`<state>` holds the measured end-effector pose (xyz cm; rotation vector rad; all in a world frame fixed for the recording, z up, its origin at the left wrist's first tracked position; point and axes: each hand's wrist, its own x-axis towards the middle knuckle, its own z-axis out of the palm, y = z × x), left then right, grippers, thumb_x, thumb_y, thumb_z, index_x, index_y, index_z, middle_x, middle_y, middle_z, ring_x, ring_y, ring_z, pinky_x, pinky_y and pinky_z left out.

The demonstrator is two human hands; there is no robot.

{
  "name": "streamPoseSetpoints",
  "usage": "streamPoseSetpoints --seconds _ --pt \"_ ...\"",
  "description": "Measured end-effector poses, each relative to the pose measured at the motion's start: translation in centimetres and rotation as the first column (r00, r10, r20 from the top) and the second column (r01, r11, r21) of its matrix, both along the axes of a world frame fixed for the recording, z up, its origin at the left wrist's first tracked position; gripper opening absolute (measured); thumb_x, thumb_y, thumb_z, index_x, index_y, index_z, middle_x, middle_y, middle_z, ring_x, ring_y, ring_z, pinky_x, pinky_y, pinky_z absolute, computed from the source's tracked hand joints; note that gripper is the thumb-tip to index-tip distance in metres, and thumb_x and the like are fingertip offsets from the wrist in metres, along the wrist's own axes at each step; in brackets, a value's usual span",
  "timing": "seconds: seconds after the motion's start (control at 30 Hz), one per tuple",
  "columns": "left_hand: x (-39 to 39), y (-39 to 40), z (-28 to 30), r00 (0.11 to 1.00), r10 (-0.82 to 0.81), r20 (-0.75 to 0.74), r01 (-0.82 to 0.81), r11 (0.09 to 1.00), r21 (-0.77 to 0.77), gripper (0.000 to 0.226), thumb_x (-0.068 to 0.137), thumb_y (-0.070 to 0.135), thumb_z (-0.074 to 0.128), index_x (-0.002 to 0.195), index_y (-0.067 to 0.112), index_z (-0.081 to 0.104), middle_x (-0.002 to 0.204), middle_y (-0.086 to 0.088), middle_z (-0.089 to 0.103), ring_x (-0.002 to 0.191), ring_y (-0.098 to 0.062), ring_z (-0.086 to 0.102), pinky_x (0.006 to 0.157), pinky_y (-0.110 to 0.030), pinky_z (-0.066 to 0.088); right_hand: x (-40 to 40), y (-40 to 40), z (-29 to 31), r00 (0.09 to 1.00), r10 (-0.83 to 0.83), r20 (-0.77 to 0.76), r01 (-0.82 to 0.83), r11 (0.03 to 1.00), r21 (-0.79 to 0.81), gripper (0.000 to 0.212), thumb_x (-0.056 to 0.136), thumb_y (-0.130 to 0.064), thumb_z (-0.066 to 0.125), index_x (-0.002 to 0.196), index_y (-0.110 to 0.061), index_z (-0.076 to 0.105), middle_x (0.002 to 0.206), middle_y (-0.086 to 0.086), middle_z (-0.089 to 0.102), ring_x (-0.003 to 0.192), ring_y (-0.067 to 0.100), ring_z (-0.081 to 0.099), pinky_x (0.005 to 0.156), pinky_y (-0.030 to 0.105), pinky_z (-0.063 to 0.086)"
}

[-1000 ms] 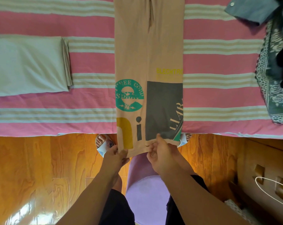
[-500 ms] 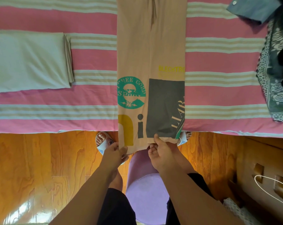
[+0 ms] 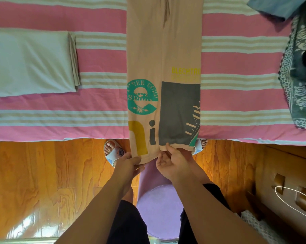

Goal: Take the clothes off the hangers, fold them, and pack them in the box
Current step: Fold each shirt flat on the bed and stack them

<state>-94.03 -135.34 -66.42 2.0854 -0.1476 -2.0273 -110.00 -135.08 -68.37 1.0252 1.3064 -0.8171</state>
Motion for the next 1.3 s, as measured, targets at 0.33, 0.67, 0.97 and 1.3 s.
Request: streamPoseSetpoints --seconds 0.33,0.67,0.97,1.3 --pt "0.2 -0.3 0.2 0.999 -0.03 0.009 0.03 0.999 0.02 0.023 0.096 0.005 0.059 0.117 0.011 0.063 0.11 -0.009 0.075 0.104 -0.029 0.073 0.087 -0.038 0.061 -0.4 0.1 -1.3 0.991 -0.133 0.032 0.136 0.983 -0.123 0.013 0.099 -0.018 0.06 0.09 -0.01 0.06 0.068 0.002 0.053 0.052 0.01 0.049 0.058 0.023 0.04" --pt "0.0 -0.8 0.4 0.999 -0.041 -0.004 0.041 0.999 0.018 0.021 0.096 0.003 0.059 0.114 0.014 0.063 0.108 -0.004 0.071 0.106 -0.029 0.07 0.09 -0.038 0.059 1.1 2.5 -1.0 1.0 -0.001 0.021 0.001 1.0 -0.003 0.01 0.095 -0.017 0.068 0.099 -0.008 0.065 0.068 0.001 0.055 0.052 0.008 0.047 0.058 0.025 0.046" --pt "-0.1 -1.0 0.4 0.999 -0.035 -0.038 0.036 0.999 0.033 0.022 0.098 0.004 0.058 0.115 0.016 0.062 0.116 -0.007 0.069 0.11 -0.031 0.069 0.099 -0.047 0.056 1.3 3.3 -1.9 0.983 0.172 0.064 -0.168 0.983 -0.067 0.024 0.101 -0.016 0.058 0.121 -0.004 0.054 0.11 0.01 0.061 0.095 0.023 0.061 0.085 0.035 0.053" --pt "0.5 -1.1 0.4 0.996 -0.055 -0.067 0.057 0.998 0.039 0.022 0.099 0.008 0.056 0.117 0.02 0.059 0.117 -0.004 0.068 0.109 -0.028 0.07 0.099 -0.044 0.056 -5.9 2.6 -3.6 0.991 -0.093 -0.095 0.069 0.971 -0.231 0.044 0.099 -0.03 0.06 0.141 -0.017 0.054 0.134 0.009 0.065 0.129 0.027 0.057 0.116 0.048 0.036"
